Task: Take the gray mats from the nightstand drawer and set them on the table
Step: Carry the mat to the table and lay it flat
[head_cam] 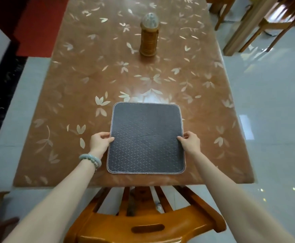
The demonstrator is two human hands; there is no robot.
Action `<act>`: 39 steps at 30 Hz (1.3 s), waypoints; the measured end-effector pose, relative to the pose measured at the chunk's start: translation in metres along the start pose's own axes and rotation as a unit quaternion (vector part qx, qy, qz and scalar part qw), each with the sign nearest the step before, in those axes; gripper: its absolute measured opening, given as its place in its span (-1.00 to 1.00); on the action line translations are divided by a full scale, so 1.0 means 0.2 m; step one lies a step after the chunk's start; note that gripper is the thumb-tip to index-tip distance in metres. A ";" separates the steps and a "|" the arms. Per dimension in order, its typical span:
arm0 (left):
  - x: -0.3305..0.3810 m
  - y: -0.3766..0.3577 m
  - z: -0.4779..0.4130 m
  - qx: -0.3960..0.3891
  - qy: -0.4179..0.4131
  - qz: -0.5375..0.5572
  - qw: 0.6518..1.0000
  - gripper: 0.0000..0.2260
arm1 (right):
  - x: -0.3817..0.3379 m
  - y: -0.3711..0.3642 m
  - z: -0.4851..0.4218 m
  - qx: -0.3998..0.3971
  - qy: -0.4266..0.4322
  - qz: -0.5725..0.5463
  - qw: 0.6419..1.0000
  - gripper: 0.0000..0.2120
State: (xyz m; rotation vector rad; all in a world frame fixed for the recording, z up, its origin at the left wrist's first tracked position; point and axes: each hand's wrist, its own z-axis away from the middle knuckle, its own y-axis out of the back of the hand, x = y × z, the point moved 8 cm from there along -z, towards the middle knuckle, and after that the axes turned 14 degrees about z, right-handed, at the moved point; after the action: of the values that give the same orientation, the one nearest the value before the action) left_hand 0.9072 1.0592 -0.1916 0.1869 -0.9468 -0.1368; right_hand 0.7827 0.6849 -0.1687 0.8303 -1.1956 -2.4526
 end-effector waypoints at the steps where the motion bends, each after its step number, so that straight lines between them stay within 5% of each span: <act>1: 0.01 0.02 0.00 0.005 -0.014 -0.028 0.999 -0.84 | 0.01 0.00 0.00 0.003 -0.001 0.004 1.000 -0.84; 10: -0.01 0.08 0.10 0.005 -0.072 -0.147 0.987 -0.83 | 0.07 -0.07 0.08 0.016 0.021 -0.022 0.999 -0.87; 14: 0.01 0.06 0.12 0.009 -0.101 -0.196 0.975 -0.72 | 0.04 -0.06 0.09 0.038 0.034 0.055 0.997 -0.75; 19: 0.20 -0.18 0.10 -0.040 -0.261 -0.351 0.898 -0.45 | -0.23 -0.01 0.03 0.114 0.140 0.170 0.969 -0.50; 24: 0.31 -0.57 -0.02 -0.156 -0.340 -0.501 0.780 -0.39 | -0.67 -0.24 -0.05 0.045 0.308 0.285 0.907 -0.48; 28: 0.30 -0.71 -0.11 -0.166 -0.350 -0.566 0.727 -0.43 | -0.79 -0.44 -0.11 0.017 0.330 0.343 0.879 -0.49; 35: 0.25 -0.74 -0.16 -0.199 -0.338 -0.526 0.754 -0.44 | -0.74 -0.50 -0.15 0.017 0.327 0.342 0.881 -0.47; 39: 0.26 -0.61 -0.23 -0.143 -0.324 -0.519 0.778 -0.37 | -0.63 -0.35 -0.22 0.060 0.296 0.317 0.899 -0.43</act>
State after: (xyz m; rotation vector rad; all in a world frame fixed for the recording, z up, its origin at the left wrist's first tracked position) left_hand 0.9700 0.9350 -0.2025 0.3791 -1.4008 -1.4483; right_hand 0.9089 0.7624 -0.1983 0.9358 -1.1412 -1.4688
